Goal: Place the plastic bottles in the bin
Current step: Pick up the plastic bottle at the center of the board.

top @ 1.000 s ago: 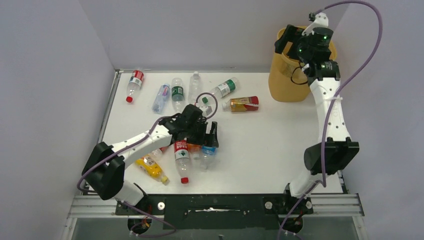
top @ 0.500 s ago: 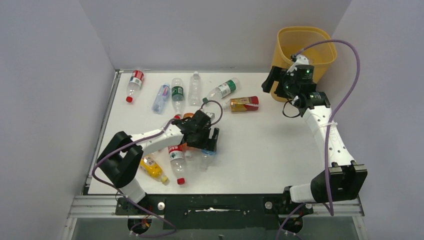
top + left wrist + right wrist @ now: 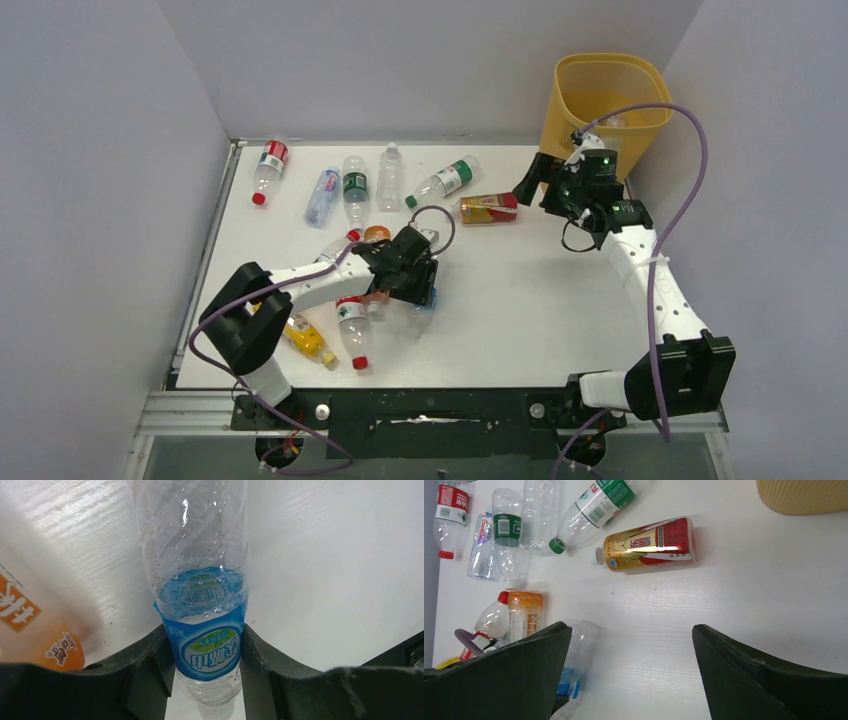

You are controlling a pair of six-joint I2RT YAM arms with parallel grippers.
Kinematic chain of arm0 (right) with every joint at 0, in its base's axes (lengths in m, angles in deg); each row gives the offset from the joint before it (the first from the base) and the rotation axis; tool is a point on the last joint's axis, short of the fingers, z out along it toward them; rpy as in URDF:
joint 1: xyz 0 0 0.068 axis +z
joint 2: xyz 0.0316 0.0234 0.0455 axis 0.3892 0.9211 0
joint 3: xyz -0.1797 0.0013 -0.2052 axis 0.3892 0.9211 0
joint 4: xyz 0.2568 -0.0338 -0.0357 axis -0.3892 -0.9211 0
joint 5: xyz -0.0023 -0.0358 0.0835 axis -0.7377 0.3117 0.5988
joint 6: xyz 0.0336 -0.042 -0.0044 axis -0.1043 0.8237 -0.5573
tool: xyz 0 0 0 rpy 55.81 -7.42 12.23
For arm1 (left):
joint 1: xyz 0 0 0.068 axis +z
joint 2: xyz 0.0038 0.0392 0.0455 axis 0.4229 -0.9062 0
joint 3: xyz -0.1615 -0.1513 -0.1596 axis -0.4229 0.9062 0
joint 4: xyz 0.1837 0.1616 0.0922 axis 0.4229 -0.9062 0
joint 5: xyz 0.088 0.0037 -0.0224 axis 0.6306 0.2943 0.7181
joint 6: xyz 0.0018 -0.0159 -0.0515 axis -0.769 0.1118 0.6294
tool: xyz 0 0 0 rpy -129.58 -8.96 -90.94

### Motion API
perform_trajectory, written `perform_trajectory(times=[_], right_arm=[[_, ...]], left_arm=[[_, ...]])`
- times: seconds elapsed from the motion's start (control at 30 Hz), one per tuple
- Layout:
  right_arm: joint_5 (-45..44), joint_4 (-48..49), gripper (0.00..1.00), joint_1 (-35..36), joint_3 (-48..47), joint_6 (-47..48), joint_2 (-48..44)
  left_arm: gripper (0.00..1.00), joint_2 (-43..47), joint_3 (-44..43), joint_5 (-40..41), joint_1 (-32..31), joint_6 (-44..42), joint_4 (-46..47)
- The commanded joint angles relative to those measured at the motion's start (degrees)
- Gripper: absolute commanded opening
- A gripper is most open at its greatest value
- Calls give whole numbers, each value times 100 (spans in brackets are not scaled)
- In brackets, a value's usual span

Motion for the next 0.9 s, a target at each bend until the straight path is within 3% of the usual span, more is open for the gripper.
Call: perform_trajectory(times=[0.0,0.2,0.87], right_arm=[[454,318,97,68,101,-236,-198],[1036,605,98,203,314,-603,-171],[1371,1092,100,1358,124,-1154,384]], left_arm=[[37,522,-52,-125,-13,54,322],[37,1094,-102,-444,-19,134,387],[37,1750,-448,-886,-67,171,648]])
